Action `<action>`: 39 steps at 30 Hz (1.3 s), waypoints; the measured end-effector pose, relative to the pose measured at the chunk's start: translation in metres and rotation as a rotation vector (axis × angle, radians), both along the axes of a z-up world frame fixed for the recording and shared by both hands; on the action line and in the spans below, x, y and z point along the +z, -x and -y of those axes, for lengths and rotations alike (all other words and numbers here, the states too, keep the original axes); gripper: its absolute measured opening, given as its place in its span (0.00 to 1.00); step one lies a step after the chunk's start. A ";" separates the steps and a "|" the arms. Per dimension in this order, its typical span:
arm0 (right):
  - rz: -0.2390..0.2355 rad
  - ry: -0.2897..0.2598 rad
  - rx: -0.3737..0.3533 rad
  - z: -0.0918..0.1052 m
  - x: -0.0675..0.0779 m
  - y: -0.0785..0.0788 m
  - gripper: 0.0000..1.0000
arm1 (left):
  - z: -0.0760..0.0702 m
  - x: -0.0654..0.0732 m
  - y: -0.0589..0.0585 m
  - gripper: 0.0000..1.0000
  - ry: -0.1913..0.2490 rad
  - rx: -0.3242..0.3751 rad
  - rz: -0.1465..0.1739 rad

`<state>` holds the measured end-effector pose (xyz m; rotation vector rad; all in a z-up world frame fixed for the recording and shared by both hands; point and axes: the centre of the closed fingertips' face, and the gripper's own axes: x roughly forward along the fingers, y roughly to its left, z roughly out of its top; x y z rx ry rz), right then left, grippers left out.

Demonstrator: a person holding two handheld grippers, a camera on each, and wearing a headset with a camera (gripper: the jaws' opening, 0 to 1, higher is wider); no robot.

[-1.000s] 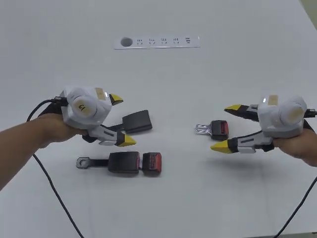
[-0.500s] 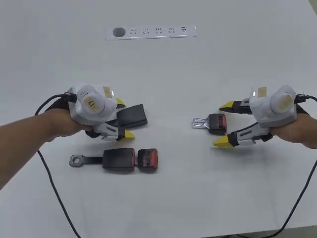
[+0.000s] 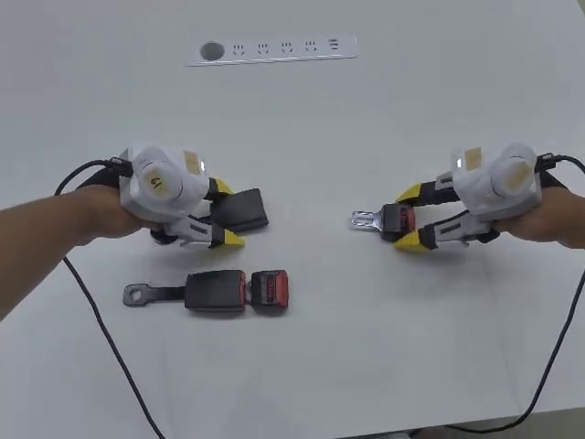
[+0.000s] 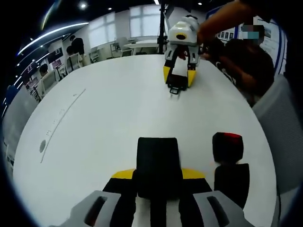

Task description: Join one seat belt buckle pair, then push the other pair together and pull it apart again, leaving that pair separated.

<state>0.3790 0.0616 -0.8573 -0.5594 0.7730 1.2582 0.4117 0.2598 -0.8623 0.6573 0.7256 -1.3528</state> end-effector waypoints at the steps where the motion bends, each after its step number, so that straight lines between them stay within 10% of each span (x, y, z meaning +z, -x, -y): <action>1: -0.004 0.002 -0.003 0.000 0.000 0.001 0.37 | 0.005 0.000 0.001 0.35 0.015 -0.039 0.020; 14: -0.020 -0.019 0.005 -0.007 0.001 0.000 0.35 | 0.011 -0.006 0.007 0.35 -0.005 -0.088 -0.003; 39: -0.015 -0.104 0.077 -0.097 0.000 -0.011 0.35 | 0.015 0.006 0.006 0.35 -0.005 -0.099 -0.010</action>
